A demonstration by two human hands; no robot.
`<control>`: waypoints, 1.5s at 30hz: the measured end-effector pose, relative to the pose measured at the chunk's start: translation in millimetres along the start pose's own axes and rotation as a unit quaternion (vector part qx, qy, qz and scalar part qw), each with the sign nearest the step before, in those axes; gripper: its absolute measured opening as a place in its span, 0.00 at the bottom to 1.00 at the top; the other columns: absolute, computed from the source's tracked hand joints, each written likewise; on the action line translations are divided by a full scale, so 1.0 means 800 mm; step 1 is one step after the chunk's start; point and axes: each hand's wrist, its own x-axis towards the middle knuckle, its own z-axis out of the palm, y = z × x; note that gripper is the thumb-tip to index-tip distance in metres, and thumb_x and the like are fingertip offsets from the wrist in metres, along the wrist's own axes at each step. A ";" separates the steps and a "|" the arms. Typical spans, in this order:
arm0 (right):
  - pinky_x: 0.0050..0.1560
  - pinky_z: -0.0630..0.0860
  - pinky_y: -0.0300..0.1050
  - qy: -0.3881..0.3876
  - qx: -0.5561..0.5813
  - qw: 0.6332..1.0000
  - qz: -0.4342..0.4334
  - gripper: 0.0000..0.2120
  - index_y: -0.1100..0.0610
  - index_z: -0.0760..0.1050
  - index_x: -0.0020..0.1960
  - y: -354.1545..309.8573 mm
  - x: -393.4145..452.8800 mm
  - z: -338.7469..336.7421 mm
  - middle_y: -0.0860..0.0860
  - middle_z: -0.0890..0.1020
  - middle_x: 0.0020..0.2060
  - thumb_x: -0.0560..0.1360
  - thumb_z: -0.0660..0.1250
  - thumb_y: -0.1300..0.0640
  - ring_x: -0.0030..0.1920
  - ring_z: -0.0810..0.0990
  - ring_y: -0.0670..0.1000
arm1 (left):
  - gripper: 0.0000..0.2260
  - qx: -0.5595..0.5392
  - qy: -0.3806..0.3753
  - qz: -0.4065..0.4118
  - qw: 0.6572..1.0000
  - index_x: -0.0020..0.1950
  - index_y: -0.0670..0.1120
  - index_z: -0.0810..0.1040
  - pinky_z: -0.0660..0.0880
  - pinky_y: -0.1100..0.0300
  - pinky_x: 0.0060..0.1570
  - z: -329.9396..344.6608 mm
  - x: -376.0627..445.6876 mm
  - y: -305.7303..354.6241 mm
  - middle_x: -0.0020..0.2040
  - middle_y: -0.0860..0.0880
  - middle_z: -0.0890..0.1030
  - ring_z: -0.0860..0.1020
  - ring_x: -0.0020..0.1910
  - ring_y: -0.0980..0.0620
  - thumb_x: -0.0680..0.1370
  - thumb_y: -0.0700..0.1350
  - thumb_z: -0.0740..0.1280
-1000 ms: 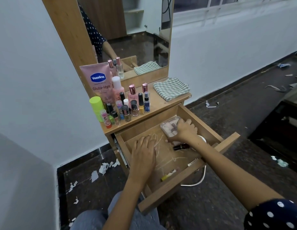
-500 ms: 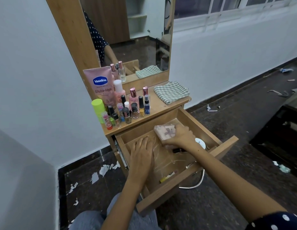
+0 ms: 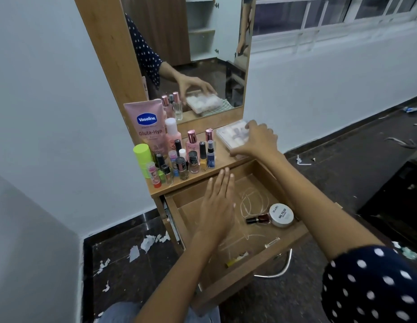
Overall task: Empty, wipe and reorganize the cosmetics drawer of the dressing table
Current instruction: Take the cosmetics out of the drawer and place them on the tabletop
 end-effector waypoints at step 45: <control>0.48 0.79 0.50 -0.139 0.132 0.970 -0.149 0.10 0.60 0.81 0.44 0.056 -0.131 0.065 0.52 0.83 0.39 0.65 0.78 0.60 0.42 0.82 0.52 | 0.21 -0.133 0.028 -0.040 0.990 0.71 0.40 0.69 0.58 0.48 0.71 0.017 -0.056 -0.021 0.72 0.41 0.68 0.64 0.72 0.44 0.80 0.45 0.53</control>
